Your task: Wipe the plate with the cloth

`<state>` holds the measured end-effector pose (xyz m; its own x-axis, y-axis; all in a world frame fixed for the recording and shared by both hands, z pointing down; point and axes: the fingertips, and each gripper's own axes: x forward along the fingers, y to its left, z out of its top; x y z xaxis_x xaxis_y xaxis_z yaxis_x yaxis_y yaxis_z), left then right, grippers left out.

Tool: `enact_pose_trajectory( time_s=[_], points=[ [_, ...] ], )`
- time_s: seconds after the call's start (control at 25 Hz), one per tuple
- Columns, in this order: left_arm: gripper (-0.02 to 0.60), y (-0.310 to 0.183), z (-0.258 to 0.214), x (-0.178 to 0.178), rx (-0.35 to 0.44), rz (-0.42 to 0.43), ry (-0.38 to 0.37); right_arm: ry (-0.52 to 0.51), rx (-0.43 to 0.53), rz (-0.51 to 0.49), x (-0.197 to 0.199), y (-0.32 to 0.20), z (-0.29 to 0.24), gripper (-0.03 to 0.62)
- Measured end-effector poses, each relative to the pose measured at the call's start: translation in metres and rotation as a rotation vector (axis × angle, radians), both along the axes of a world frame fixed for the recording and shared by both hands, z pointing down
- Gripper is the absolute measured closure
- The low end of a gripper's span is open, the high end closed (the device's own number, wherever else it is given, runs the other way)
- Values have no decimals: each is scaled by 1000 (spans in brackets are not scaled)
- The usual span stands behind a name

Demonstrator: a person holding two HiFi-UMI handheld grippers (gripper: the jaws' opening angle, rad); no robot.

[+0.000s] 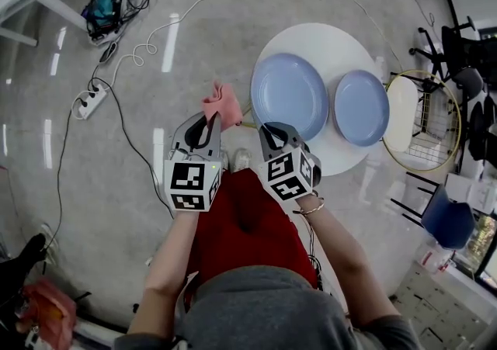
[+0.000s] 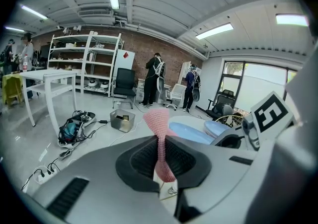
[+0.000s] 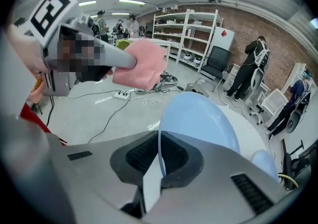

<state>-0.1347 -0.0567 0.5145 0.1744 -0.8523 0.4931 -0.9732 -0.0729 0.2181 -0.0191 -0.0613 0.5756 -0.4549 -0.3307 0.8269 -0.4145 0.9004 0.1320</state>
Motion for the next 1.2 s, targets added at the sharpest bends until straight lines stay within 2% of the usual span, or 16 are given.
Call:
enact_pose_trajectory(
  time_s=[0.48, 0.84, 1.04, 1.2],
  points=[
    [548, -12, -21, 9, 44, 34, -17, -321, -108, 176, 13, -11, -69, 560],
    [548, -24, -33, 23, 71, 87, -25, -602, -230, 355, 39, -20, -106, 559],
    [548, -34, -49, 47, 95, 128, -31, -692, -265, 404, 61, -26, -122, 559],
    [548, -39, -56, 51, 115, 149, -34, -752, -289, 441, 68, -29, -127, 559]
  ],
)
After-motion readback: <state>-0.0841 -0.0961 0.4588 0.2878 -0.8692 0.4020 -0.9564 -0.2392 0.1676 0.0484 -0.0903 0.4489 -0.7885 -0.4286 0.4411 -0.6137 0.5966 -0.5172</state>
